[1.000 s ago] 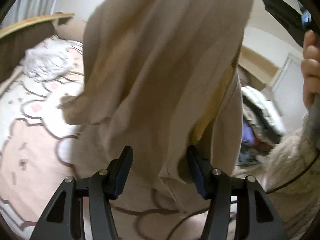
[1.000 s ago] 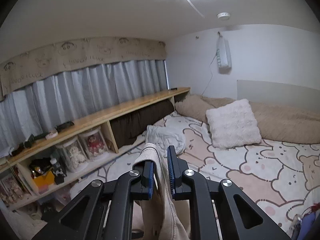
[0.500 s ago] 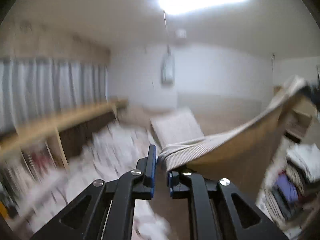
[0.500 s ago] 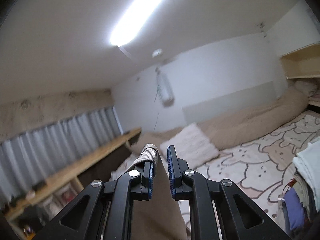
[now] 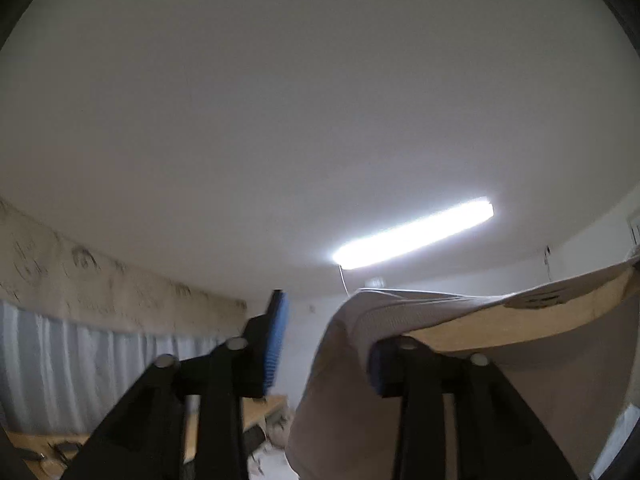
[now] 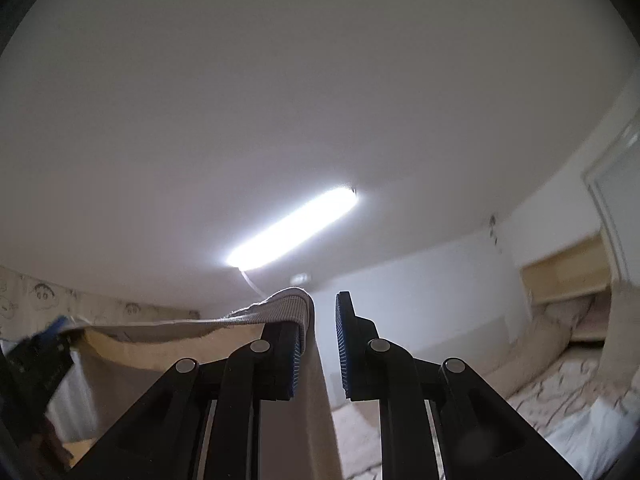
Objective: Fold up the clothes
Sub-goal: 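Lift the beige garment high with both tools to shake it out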
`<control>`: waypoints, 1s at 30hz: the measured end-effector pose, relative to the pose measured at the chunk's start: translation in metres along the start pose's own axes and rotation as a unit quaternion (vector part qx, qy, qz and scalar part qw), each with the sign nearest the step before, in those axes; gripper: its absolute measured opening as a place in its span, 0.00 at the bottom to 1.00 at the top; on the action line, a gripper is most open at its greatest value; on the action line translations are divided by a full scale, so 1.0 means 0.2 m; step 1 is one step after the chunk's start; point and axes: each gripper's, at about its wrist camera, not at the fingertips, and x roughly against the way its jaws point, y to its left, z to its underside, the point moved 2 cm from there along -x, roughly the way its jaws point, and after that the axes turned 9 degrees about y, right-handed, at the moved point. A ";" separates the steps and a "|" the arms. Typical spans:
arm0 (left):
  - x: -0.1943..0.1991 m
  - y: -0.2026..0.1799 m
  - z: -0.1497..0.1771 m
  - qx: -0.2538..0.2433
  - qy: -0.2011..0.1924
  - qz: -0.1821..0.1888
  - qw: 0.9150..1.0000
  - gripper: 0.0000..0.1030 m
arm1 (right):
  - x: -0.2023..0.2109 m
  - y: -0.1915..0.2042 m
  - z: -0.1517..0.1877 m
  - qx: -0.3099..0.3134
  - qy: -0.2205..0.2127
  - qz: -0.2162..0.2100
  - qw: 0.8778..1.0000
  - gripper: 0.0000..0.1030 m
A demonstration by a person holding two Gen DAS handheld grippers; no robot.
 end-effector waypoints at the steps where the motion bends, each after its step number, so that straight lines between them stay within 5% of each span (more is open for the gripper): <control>1: 0.04 0.01 -0.05 0.000 -0.011 -0.005 1.000 0.44 | 0.04 0.01 -0.04 0.005 -0.010 0.009 1.000 0.14; 7: 0.11 0.03 -0.01 -0.022 -0.002 -0.017 1.000 0.44 | 0.09 0.05 -0.02 0.026 0.010 0.013 1.000 0.14; 12: -0.06 0.00 0.27 -0.053 0.067 -0.021 0.996 0.44 | -0.09 0.03 0.18 0.053 0.070 0.028 0.996 0.14; 14: -0.24 -0.05 0.50 -0.070 0.115 -0.021 0.991 0.44 | -0.21 0.02 0.31 0.070 0.103 0.045 0.991 0.14; 21: -0.97 -0.31 1.41 -0.100 0.287 -0.007 0.953 0.44 | -0.88 -0.03 0.96 0.111 0.237 0.114 0.958 0.14; 25: -1.37 -0.45 1.97 -0.090 0.374 0.014 0.923 0.44 | -1.29 -0.19 1.42 0.124 0.317 0.147 0.929 0.14; 28: -1.77 -0.52 2.22 -0.062 0.424 0.030 0.903 0.44 | -1.56 -0.31 1.71 0.125 0.368 0.164 0.907 0.14; 30: -1.95 -0.60 2.29 -0.066 0.423 0.032 0.903 0.44 | -1.76 -0.41 1.83 0.126 0.385 0.180 0.896 0.14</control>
